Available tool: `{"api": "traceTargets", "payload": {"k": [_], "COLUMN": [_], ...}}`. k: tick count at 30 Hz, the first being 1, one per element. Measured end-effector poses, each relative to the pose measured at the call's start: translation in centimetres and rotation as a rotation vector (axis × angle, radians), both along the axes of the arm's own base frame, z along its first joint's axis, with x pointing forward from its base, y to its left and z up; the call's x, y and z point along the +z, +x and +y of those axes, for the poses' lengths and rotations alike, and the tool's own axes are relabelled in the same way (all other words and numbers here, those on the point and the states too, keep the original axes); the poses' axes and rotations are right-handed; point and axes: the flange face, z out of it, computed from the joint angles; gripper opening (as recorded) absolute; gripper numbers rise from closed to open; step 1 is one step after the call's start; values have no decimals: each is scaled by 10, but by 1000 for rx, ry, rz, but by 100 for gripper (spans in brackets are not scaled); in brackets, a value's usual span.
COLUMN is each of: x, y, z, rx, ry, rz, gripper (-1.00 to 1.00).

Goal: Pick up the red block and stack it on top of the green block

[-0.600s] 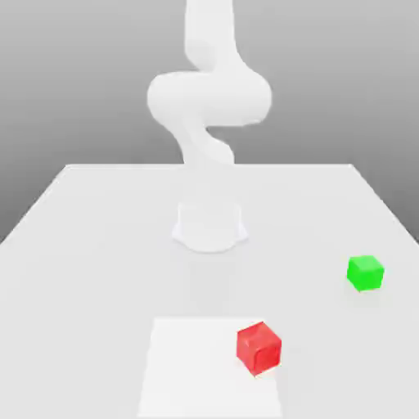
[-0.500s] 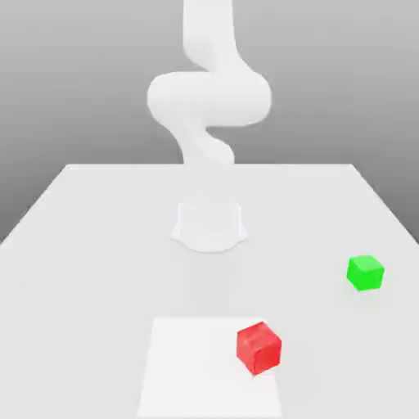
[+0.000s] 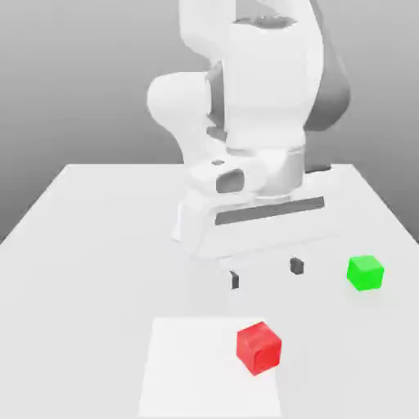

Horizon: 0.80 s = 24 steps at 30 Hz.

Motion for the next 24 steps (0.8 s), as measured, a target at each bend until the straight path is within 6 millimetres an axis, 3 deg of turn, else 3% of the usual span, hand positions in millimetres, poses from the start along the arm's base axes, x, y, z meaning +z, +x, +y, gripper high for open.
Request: {"api": "traceTargets", "payload": {"k": [3, 8, 9, 16, 22, 24], "x": [-53, -109, -117, -118, -63, -54], "y": [-21, -24, -25, -25, -26, -36], "z": [3, 3, 3, 3, 5, 36], "rx": [53, 60, 60, 60, 60, 74], "ry": [-22, -26, -26, -26, -26, -23], "rz": [79, 94, 94, 95, 95, 95], "gripper": [0, 0, -100, -100, -100, -100]}}
